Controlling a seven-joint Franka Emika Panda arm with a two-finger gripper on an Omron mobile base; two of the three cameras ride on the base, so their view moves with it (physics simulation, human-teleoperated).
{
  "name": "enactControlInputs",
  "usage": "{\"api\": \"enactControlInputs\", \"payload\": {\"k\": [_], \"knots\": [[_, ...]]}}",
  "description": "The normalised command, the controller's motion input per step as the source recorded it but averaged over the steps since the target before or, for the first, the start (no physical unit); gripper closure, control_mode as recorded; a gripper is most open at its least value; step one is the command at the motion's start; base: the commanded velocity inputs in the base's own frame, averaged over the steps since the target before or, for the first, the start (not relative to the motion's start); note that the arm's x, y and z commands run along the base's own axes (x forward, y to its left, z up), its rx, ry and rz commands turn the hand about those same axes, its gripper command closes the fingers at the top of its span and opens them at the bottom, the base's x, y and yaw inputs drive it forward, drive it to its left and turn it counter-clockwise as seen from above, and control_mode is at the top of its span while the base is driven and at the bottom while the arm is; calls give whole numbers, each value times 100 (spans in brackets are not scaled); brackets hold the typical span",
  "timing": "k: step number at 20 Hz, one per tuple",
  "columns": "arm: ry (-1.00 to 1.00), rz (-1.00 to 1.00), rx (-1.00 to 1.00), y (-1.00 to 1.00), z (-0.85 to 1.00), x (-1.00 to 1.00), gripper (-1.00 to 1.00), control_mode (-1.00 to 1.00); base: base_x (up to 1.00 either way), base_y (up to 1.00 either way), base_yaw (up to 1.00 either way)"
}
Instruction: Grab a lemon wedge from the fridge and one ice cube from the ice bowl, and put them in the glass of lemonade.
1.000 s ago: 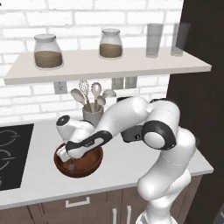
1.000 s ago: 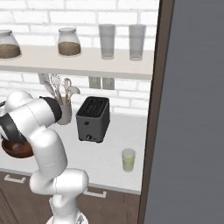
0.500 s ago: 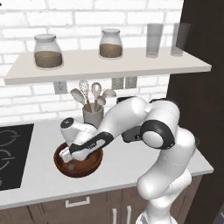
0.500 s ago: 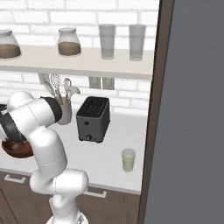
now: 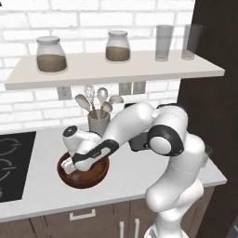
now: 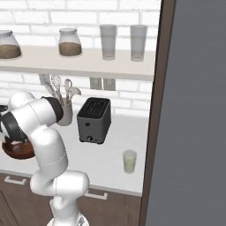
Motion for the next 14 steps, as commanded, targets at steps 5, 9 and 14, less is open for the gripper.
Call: {"api": "enactControlInputs", "payload": {"k": [5, 9, 14], "knots": [[0, -17, 0, -42, -37, -37, 100, -100, 0, 0, 0], [-3, -15, 4, -39, -2, -48, 100, -100, 0, 0, 0], [-22, -20, 13, -36, 45, -43, 100, -100, 0, 0, 0]]}}
